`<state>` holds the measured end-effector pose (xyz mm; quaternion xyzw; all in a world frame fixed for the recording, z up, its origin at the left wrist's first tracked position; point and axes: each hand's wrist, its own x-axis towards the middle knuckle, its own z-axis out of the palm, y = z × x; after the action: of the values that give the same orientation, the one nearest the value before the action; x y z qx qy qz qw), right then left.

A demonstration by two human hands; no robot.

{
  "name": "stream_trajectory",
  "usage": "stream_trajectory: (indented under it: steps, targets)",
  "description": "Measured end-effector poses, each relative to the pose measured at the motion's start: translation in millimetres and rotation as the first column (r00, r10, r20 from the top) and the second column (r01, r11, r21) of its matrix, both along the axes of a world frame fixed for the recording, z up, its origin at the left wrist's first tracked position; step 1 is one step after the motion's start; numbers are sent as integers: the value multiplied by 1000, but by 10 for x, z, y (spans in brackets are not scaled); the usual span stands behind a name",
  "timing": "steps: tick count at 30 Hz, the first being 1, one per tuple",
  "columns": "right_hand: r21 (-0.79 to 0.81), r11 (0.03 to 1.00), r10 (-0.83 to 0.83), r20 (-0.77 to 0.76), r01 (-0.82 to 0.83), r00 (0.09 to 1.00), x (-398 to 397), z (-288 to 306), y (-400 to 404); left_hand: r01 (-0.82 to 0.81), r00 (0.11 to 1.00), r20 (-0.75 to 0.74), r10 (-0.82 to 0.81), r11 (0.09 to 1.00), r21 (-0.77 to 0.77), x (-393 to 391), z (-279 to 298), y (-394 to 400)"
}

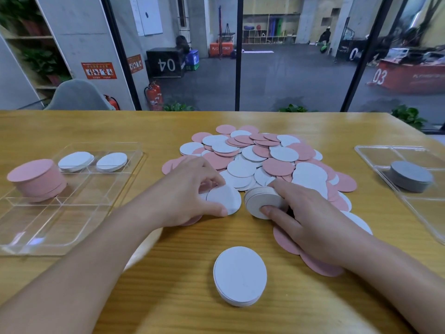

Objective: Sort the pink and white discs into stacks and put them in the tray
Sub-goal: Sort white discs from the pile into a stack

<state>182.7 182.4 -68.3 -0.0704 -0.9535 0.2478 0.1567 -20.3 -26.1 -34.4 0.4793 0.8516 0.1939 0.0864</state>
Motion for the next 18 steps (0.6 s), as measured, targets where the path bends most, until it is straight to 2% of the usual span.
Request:
stream_trajectory:
  steps: [2, 5, 10, 12, 15, 18]
  targets:
    - [-2, 1000, 3, -1, -3, 1000, -2, -6, 4, -35, 998, 58, 31, 997, 75, -12, -23, 14]
    - [-3, 1000, 6, 10, -6, 1000, 1, -4, 8, -77, 974, 226, 16, 962, 263, -59, -65, 46]
    - [-9, 1000, 17, 14, -17, 1000, 10, -9, 42, -140, 943, 333, -24, 877, 460, -90, -80, 53]
    - [-7, 1000, 21, 12, -21, 1000, 8, -11, 51, -138, 941, 337, -32, 873, 468, -107, -89, 50]
    - [-9, 1000, 24, 14, -23, 1000, 8, -14, 54, -90, 961, 276, -26, 911, 402, -128, -102, 36]
    - [-17, 1000, 23, 5, -23, 1000, 10, -12, 53, -72, 950, 308, -48, 928, 367, -113, -91, 12]
